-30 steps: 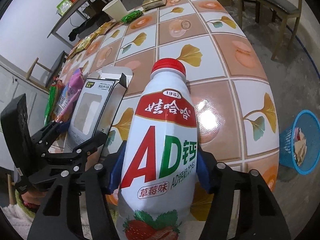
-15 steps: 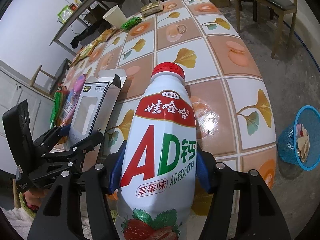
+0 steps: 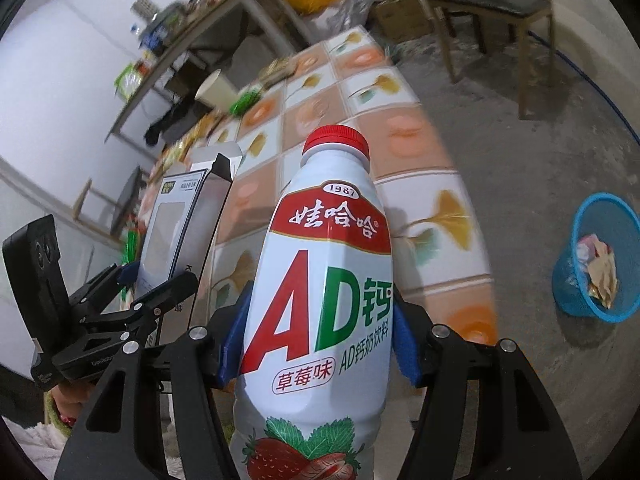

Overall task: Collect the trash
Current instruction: 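Carry the CABLE box and AD bottle over the wastebasket and open both grippers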

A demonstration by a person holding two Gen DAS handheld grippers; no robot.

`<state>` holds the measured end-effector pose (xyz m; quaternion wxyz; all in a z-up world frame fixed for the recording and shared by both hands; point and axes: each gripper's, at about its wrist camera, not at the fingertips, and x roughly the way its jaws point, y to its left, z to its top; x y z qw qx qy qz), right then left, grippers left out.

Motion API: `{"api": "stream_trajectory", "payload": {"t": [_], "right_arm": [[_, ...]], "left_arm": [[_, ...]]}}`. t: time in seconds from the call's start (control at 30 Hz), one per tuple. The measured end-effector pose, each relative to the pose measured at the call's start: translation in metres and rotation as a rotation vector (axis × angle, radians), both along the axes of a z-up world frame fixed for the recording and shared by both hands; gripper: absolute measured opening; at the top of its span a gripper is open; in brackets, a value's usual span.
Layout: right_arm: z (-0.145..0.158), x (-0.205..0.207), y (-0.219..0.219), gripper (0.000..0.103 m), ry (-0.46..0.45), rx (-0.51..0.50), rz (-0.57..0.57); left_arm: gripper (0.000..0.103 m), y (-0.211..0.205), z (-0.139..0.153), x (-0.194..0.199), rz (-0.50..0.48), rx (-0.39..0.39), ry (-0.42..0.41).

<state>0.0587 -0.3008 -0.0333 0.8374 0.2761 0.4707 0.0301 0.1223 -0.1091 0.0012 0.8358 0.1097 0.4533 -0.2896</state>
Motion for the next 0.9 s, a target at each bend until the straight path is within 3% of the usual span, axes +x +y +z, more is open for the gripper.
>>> {"api": "stream_trajectory", "payload": {"t": [0.17,0.4,0.6,0.77,0.9], "right_arm": [[0.005,-0.040,-0.053,0.060,-0.032,0.010,-0.136],[-0.007,-0.111,-0.145,0.060,-0.019,0.024,-0.375],[-0.040,-0.157,-0.215,0.060,0.017,0.089,-0.556],[-0.078,-0.171,-0.265,0.060,0.055,0.142,-0.654],[-0.104,-0.169,-0.302,0.060,0.067,0.162,-0.713]], "left_arm": [[0.078,-0.061,0.013,-0.010,-0.136,-0.024,0.005],[0.078,-0.172,0.014,-0.026,-0.345,-0.047,0.081],[0.078,-0.276,-0.013,-0.041,-0.488,0.004,0.184],[0.078,-0.354,-0.048,-0.048,-0.554,0.060,0.265],[0.079,-0.407,-0.066,-0.049,-0.578,0.092,0.247]]}}
